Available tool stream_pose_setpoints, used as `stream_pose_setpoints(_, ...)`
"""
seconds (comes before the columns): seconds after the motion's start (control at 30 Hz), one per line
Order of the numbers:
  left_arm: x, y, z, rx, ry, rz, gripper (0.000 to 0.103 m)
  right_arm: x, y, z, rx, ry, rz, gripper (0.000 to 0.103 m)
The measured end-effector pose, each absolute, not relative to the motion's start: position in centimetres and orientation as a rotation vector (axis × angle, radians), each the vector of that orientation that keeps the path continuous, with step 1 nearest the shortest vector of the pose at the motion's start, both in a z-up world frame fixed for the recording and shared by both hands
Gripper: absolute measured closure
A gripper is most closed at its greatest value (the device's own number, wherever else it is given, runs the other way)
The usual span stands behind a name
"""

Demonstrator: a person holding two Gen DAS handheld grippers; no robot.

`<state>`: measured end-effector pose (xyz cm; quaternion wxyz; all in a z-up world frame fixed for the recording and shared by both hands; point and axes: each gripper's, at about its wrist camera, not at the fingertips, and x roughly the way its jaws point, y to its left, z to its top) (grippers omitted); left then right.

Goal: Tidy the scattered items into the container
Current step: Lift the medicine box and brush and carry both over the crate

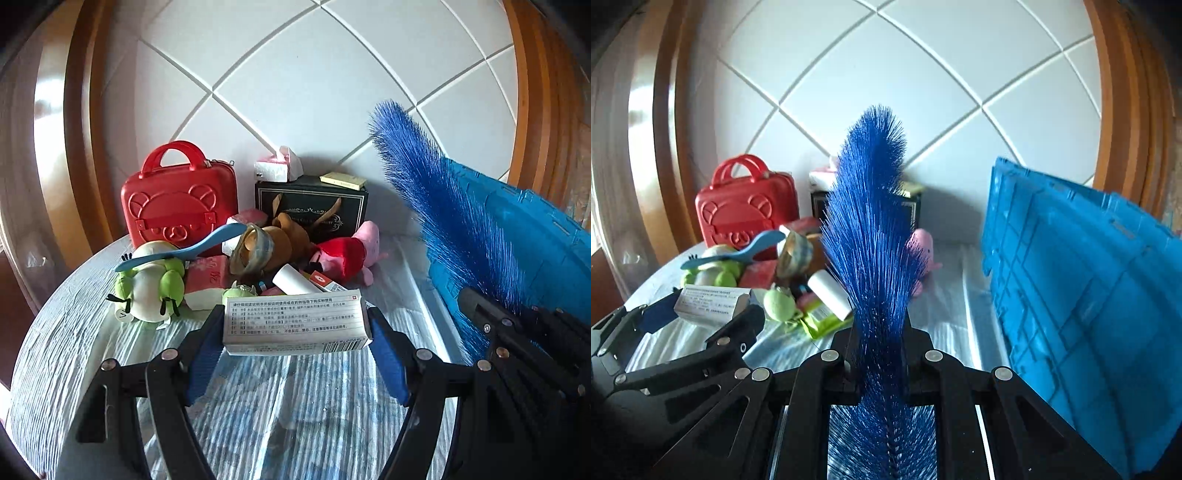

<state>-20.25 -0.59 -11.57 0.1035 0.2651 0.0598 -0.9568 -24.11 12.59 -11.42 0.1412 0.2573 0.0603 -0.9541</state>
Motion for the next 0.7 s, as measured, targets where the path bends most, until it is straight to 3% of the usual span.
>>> stream_pose_setpoints(0.43,-14.7,1.8,-3.7,0.576,0.151,-2.979,0.03,-16.4,14.6,-1.0,0.489,0.19,-2.914,0.09)
stream_pose_setpoints(0.7,-15.6,9.4,1.2,0.496,0.119,-3.117,0.03,-15.1,21.0,6.2,0.36,0.174,-3.045,0.09)
